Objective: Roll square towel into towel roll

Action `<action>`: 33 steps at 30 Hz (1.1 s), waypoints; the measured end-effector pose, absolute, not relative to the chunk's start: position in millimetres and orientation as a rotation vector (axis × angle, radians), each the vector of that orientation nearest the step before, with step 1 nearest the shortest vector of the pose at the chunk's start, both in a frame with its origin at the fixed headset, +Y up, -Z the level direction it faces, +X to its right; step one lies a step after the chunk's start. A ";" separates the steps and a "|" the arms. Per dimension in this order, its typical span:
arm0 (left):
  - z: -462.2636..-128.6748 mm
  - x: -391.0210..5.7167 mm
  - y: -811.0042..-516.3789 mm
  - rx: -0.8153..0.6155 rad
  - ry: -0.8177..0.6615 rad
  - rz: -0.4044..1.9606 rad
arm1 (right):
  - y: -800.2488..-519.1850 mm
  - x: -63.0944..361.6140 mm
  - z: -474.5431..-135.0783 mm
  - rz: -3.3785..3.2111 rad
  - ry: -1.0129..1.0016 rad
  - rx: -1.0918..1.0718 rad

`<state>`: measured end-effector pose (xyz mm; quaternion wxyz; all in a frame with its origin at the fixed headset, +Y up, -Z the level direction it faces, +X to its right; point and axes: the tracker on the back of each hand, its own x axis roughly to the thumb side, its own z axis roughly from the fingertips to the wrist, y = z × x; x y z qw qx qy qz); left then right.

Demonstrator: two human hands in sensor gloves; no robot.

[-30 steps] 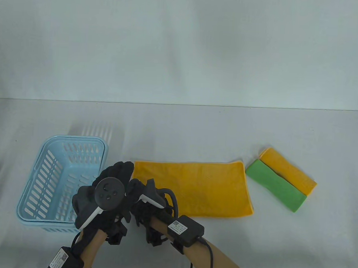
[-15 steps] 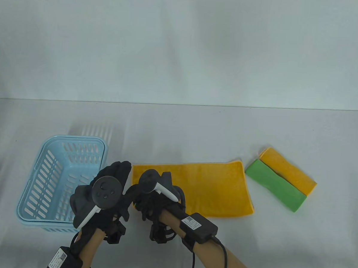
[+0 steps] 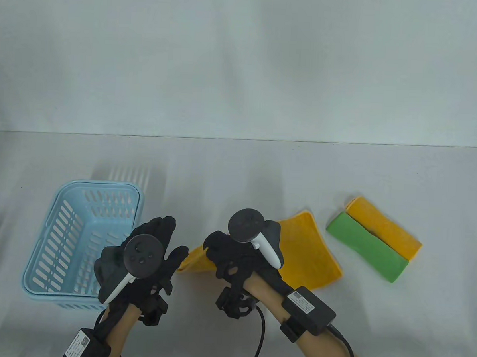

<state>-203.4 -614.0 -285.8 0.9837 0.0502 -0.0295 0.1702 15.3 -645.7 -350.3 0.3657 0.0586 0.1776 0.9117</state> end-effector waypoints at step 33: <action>-315.4 -150.8 -695.5 -0.387 -0.193 0.374 | -559.6 62.9 -334.3 2.463 0.296 0.368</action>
